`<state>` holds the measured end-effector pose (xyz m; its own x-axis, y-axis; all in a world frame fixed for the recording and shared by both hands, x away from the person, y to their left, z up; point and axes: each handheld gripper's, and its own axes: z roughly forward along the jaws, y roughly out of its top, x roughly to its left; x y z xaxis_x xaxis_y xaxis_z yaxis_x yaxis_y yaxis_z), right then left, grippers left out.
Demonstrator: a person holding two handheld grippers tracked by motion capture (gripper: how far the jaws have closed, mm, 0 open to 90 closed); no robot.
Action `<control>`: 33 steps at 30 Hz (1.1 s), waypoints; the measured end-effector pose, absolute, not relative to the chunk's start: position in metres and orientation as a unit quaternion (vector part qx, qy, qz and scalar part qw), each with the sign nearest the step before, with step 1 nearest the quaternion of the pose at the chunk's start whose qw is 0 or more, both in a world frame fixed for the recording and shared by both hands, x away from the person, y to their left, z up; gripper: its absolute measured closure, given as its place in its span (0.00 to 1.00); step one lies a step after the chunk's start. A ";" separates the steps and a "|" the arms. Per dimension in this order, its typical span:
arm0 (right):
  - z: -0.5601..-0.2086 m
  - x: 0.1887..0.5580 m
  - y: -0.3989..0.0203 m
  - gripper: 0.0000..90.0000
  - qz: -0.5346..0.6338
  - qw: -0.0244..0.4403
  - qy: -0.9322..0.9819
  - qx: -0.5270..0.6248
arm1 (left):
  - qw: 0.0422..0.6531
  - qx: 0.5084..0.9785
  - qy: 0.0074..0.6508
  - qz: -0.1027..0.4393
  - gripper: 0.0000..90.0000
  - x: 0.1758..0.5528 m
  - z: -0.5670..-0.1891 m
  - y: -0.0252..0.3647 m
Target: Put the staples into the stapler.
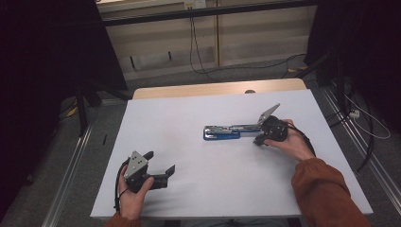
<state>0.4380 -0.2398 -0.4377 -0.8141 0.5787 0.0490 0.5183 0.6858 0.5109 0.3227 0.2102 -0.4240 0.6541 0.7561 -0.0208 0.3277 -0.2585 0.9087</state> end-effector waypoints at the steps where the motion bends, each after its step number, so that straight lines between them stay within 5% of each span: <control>1: -0.438 0.438 -0.240 0.87 0.261 0.058 0.916 0.298 | 0.495 0.763 0.355 0.217 0.05 0.323 -0.424 0.210; 33: -0.427 0.432 -0.234 0.88 0.299 0.061 0.906 0.292 | 0.497 0.759 0.361 0.217 0.05 0.323 -0.424 0.212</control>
